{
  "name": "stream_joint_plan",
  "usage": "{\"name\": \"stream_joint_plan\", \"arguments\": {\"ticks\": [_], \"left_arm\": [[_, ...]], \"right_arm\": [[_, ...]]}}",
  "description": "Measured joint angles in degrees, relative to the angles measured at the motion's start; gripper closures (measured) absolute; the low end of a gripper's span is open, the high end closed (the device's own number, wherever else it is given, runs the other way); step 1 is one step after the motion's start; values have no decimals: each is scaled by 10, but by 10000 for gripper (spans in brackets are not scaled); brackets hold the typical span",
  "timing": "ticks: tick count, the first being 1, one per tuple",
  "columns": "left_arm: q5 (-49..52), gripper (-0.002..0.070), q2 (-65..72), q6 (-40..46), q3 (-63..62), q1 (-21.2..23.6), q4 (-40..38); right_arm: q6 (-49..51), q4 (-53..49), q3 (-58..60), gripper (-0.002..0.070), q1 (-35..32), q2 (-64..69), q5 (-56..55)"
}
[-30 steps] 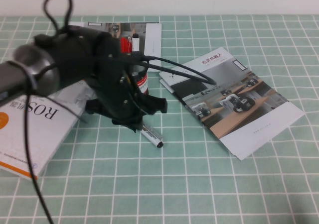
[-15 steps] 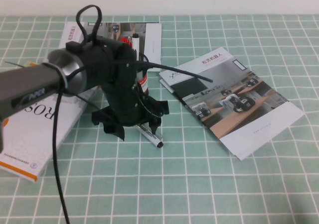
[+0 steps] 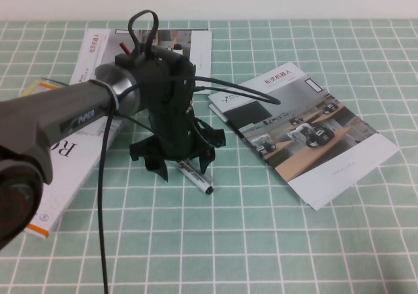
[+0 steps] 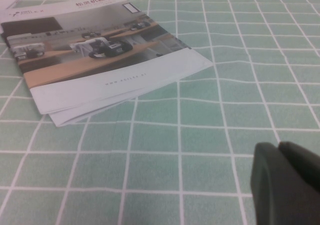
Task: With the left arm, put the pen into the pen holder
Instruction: Pick up the pen on the table
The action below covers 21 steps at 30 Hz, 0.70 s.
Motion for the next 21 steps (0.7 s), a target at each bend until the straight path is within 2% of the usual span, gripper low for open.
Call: {"name": "stream_joint_plan", "arguments": {"ticks": [10, 21], "left_arm": [[34, 266, 2, -1, -6, 0, 29], [80, 456, 12, 65, -6, 0, 43]], "right_arm": [[0, 0, 0, 696, 0, 0, 0], [0, 0, 0, 696, 0, 0, 0]]}}
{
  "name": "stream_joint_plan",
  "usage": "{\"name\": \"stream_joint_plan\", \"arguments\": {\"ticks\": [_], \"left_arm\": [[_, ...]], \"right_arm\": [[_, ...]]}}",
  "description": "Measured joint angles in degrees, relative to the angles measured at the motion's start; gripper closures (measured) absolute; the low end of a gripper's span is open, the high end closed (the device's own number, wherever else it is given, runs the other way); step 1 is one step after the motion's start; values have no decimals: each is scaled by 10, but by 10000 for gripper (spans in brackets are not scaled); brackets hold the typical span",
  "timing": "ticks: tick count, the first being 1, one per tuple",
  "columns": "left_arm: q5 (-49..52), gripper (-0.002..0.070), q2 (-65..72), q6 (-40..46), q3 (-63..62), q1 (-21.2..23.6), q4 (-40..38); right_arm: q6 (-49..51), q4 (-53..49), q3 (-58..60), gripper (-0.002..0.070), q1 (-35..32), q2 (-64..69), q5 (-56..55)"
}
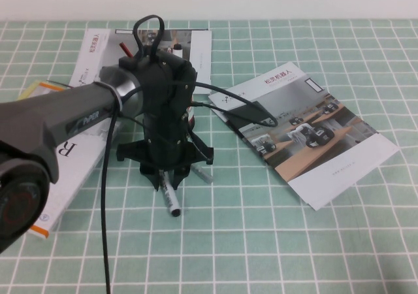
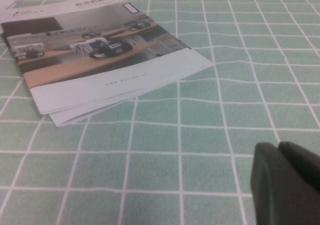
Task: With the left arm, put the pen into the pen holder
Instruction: Pick up the pen on the table, then place the pen onto the pen holder
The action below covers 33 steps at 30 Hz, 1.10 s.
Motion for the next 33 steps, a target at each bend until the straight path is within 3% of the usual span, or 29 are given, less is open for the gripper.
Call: {"name": "stream_joint_plan", "arguments": {"ticks": [7, 18, 24, 27, 33], "left_arm": [[16, 568, 0, 68, 0, 0, 2], [19, 568, -10, 110, 1, 2, 24], [17, 568, -115, 125, 61, 4, 25], [-52, 568, -196, 127, 144, 4, 32], [-376, 568, -336, 118, 328, 19, 85]], "right_arm": [[0, 0, 0, 696, 0, 0, 0], [0, 0, 0, 696, 0, 0, 0], [0, 0, 0, 696, 0, 0, 0], [0, 0, 0, 696, 0, 0, 0], [0, 0, 0, 696, 0, 0, 0]]}}
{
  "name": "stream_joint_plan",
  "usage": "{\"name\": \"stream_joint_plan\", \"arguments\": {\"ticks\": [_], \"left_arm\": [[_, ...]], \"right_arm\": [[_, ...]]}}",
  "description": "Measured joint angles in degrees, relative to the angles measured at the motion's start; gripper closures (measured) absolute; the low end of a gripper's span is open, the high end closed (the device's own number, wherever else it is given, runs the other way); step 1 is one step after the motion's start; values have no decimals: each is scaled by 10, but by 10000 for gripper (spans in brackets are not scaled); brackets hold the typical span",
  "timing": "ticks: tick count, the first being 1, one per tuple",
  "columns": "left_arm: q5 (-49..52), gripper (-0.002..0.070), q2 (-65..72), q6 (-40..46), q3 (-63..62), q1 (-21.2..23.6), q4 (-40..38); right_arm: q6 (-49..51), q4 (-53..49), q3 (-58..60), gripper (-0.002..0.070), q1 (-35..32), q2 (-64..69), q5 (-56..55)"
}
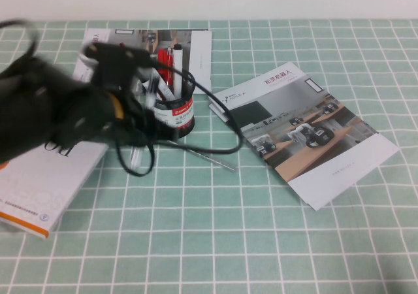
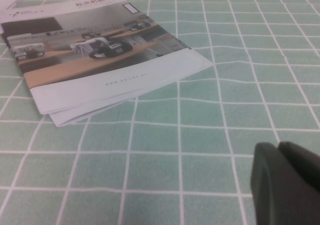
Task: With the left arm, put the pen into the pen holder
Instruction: Place the pen onto the pen holder
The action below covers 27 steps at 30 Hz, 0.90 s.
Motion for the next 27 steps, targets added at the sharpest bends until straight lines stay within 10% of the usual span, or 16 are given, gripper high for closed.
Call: {"name": "stream_joint_plan", "arguments": {"ticks": [13, 27], "left_arm": [[-605, 568, 33, -6, 72, 78, 21], [-661, 568, 170, 2, 34, 82, -2]], "right_arm": [[0, 0, 0, 696, 0, 0, 0], [0, 0, 0, 696, 0, 0, 0]]}}
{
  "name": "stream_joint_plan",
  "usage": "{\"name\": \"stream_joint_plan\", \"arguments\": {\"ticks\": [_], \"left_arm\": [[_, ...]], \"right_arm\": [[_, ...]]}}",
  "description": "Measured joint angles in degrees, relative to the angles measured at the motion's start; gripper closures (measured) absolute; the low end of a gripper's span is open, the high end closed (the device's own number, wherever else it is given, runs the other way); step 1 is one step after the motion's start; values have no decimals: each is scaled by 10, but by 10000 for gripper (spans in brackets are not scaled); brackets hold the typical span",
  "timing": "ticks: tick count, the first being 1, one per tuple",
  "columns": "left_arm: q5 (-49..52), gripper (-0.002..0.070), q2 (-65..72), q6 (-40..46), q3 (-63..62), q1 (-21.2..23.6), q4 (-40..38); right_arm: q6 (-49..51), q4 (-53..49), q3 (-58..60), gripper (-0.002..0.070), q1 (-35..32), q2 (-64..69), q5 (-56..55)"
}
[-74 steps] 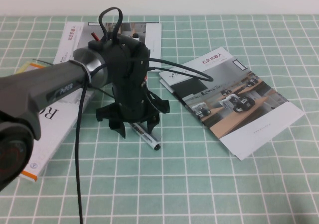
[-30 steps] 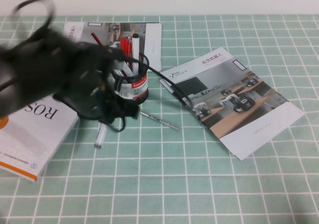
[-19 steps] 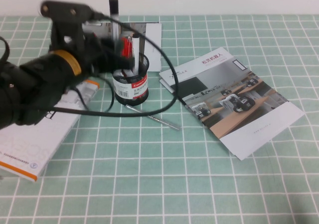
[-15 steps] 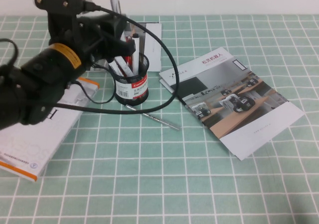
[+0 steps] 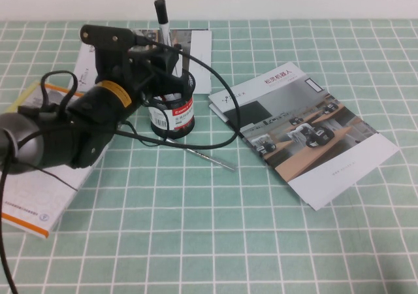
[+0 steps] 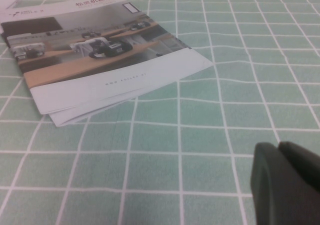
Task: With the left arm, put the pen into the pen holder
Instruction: Place the pen onto the pen holder
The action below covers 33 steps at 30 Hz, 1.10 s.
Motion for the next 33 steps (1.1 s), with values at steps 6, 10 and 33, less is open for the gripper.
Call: {"name": "stream_joint_plan", "arguments": {"ticks": [6, 10, 33], "left_arm": [[13, 568, 15, 3, -2, 0, -3], [28, 568, 23, 6, -2, 0, -3], [217, 237, -88, 10, -2, 0, 5]], "right_arm": [[0, 0, 0, 696, 0, 0, 0], [0, 0, 0, 696, 0, 0, 0], [0, 0, 0, 696, 0, 0, 0]]}}
